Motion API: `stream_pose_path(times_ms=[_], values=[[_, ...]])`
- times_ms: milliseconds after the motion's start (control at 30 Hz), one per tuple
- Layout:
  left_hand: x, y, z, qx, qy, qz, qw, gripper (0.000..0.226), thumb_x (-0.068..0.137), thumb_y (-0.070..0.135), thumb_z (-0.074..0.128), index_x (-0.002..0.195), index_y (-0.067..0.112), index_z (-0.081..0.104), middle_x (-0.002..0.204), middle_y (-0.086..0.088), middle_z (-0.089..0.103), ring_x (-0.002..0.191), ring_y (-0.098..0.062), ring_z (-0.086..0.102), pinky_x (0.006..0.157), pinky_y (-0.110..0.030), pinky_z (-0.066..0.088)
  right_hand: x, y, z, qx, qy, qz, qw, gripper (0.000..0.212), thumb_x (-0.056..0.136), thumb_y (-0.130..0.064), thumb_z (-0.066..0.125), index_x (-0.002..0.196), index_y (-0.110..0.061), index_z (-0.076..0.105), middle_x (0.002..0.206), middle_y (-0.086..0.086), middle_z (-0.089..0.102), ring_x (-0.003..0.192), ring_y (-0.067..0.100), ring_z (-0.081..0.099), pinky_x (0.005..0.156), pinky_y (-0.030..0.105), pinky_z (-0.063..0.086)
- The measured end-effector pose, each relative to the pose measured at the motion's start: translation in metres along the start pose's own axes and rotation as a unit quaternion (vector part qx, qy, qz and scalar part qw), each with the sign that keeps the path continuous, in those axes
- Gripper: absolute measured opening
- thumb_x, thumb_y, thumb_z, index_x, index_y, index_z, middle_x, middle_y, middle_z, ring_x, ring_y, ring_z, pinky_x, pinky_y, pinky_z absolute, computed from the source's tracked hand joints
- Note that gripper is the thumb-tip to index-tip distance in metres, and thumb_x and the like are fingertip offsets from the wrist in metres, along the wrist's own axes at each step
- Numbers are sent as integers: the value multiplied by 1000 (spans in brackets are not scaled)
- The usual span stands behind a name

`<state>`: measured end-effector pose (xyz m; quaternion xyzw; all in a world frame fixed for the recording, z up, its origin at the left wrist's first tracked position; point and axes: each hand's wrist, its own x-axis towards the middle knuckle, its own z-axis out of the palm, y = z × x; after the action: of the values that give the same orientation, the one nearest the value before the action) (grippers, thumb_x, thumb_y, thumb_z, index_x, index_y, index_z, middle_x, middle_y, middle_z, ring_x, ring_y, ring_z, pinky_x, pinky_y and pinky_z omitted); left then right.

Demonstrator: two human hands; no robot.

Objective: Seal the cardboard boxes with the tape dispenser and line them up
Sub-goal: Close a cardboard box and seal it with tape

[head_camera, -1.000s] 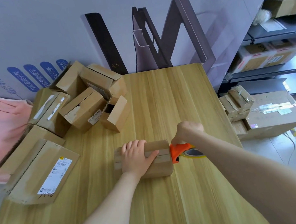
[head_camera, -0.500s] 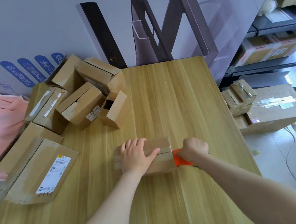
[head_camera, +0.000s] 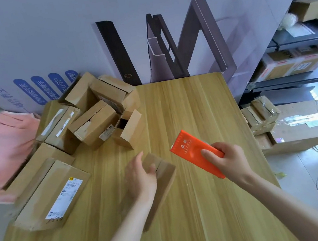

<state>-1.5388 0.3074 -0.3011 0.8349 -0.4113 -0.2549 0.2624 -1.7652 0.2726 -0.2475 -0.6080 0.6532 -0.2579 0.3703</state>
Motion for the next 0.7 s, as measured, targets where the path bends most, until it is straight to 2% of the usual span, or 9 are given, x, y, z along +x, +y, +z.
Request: stream_pose_path(times_ms=[67, 100, 167, 300, 400, 467, 633, 700], values=[[1, 27, -23, -190, -88, 9, 978, 33, 95, 31, 57, 127, 23, 56, 128, 6, 59, 118, -10, 54, 101, -30, 42, -7, -9, -6, 17, -5, -30, 999, 45, 64, -61, 54, 67, -19, 67, 49, -7, 57, 44, 2, 49, 45, 27, 41], [1, 41, -36, -261, -133, -3, 956, 30, 96, 35, 54, 122, 22, 60, 122, 6, 64, 112, -10, 59, 99, -30, 46, -9, -12, -9, 22, -3, -46, 999, 47, 63, -62, 53, 67, -17, 67, 50, -4, 56, 44, 2, 47, 45, 28, 39], [2, 65, -61, -322, -217, -15, 921, 32, 96, 41, 50, 114, 20, 65, 109, 4, 71, 102, -12, 66, 92, -33, 52, -13, -18, -13, 28, 5, -73, 997, 47, 62, -61, 54, 67, -17, 68, 53, 1, 58, 45, 4, 46, 45, 29, 39], [0, 88, -87, -283, -307, 41, 908, 28, 96, 33, 52, 110, 14, 68, 100, -1, 74, 91, -12, 68, 83, -32, 51, -18, -31, -21, 24, 3, -117, 993, 18, 63, -60, 55, 56, -45, 61, 45, -15, 49, 42, 4, 42, 43, 14, 30], [-5, 92, -93, -265, -315, 60, 909, 20, 95, 24, 55, 103, 14, 71, 93, -1, 74, 82, -8, 66, 74, -24, 50, -21, -38, -24, 14, 3, -137, 990, 10, 64, -60, 55, 59, -52, 58, 45, -15, 47, 42, 4, 41, 43, 14, 28], [-6, 91, -95, -263, -313, 71, 910, 18, 94, 23, 58, 101, 16, 72, 91, 0, 74, 80, -5, 65, 70, -20, 48, -22, -39, -25, 10, 6, -137, 990, 12, 63, -60, 55, 58, -49, 57, 45, -14, 46, 42, 4, 40, 43, 15, 29], [-9, 90, -99, -292, -317, 69, 900, 22, 87, 25, 65, 104, 12, 72, 90, -1, 74, 77, -4, 65, 65, -17, 48, -24, -37, -23, 21, 14, -122, 992, 39, 62, -60, 57, 58, -22, 61, 47, -10, 47, 44, 4, 40, 44, 24, 33], [-9, 88, -101, -302, -322, 64, 895, 26, 84, 24, 66, 105, 10, 71, 91, -3, 74, 77, -6, 65, 64, -18, 48, -26, -40, -24, 29, 8, -120, 992, 43, 63, -60, 57, 61, -17, 62, 47, -10, 47, 44, 4, 41, 44, 23, 33]])
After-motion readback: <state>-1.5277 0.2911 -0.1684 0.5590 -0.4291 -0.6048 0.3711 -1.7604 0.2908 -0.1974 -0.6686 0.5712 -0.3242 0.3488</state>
